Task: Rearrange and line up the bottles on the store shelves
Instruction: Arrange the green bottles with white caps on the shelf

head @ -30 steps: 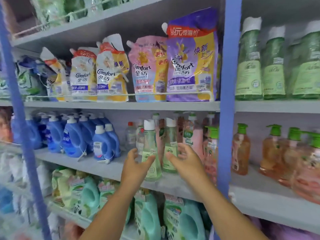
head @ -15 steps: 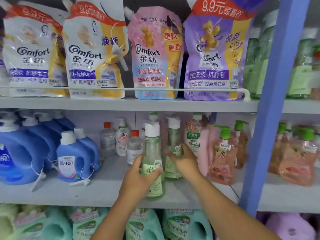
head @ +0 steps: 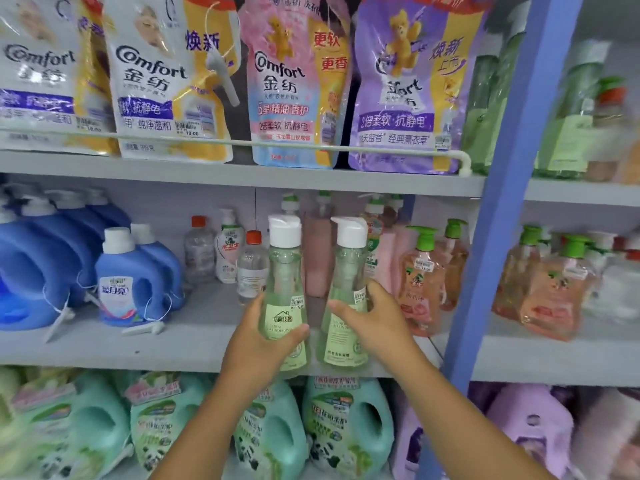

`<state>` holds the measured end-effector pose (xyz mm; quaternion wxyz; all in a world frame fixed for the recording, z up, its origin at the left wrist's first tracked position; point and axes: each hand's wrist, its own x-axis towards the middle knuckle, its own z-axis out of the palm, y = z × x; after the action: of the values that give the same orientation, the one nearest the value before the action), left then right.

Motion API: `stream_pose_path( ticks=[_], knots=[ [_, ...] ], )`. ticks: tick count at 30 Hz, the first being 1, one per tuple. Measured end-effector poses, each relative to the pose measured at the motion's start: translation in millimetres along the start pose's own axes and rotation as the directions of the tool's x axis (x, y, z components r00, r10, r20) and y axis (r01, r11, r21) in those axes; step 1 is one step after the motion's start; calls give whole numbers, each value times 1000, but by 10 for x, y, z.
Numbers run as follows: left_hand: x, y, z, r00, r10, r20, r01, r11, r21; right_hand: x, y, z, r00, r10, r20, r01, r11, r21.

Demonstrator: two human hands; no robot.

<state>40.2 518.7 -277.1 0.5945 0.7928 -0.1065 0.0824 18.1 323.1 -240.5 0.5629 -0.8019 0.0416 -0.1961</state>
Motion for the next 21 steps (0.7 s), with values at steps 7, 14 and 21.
stream_pose_path(
  ticks=[7,14,21],
  knots=[
    [-798,723,177,994,18,-105,-15,1000,25,-598,-180,-829,983,-135,123,113,978,174],
    [-1678,1951,1023,980,157,-125,-166,984,-67,-1065,-460,-2382,939,-330,101,299,923,240],
    [-1739,3008,1913,948,316,-50,-319,943,-98,-936,-1053,-3823,901,-418,-116,431,889,152]
  ],
)
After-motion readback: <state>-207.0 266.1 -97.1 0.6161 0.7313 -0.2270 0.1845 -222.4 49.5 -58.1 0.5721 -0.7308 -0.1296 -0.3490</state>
